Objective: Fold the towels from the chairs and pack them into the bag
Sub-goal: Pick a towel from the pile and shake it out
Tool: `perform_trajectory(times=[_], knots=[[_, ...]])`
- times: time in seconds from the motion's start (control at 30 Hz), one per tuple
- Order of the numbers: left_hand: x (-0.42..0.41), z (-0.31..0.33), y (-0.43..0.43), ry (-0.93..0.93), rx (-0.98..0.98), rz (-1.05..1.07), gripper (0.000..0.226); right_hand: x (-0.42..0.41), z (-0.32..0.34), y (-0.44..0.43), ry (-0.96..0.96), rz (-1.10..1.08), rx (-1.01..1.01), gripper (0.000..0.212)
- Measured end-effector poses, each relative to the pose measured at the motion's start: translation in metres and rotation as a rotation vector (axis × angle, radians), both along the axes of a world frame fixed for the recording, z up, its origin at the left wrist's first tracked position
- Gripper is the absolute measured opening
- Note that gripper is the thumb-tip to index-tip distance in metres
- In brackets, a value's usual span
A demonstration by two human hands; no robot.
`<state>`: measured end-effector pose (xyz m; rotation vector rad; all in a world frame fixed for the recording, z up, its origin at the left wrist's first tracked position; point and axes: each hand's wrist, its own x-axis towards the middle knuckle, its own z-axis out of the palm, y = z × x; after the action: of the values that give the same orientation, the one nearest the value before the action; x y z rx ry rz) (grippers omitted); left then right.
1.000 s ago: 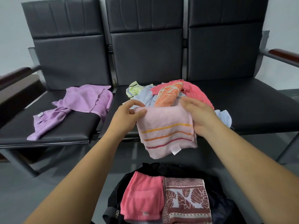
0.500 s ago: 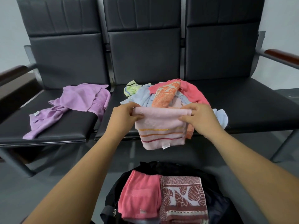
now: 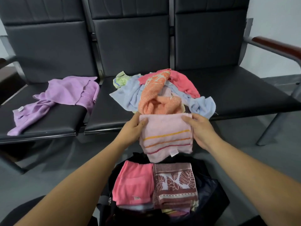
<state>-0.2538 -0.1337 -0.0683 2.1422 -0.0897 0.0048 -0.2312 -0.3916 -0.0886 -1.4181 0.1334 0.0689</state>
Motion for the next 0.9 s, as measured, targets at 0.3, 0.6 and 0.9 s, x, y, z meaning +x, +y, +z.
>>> perform_trajectory(times=[0.3, 0.6, 0.9], knots=[[-0.039, -0.117, -0.031, 0.543, 0.047, -0.091, 0.041, -0.035, -0.118, -0.028, 0.674, 0.037, -0.089, 0.009], [-0.02, -0.188, -0.051, 0.643, 0.09, -0.002, 0.046, -0.025, -0.183, -0.022, 0.719, -0.132, -0.28, 0.032], [-0.02, -0.246, -0.052, 0.7, 0.15, 0.115, 0.025, -0.024, -0.212, -0.043, 0.787, 0.094, -0.507, 0.031]])
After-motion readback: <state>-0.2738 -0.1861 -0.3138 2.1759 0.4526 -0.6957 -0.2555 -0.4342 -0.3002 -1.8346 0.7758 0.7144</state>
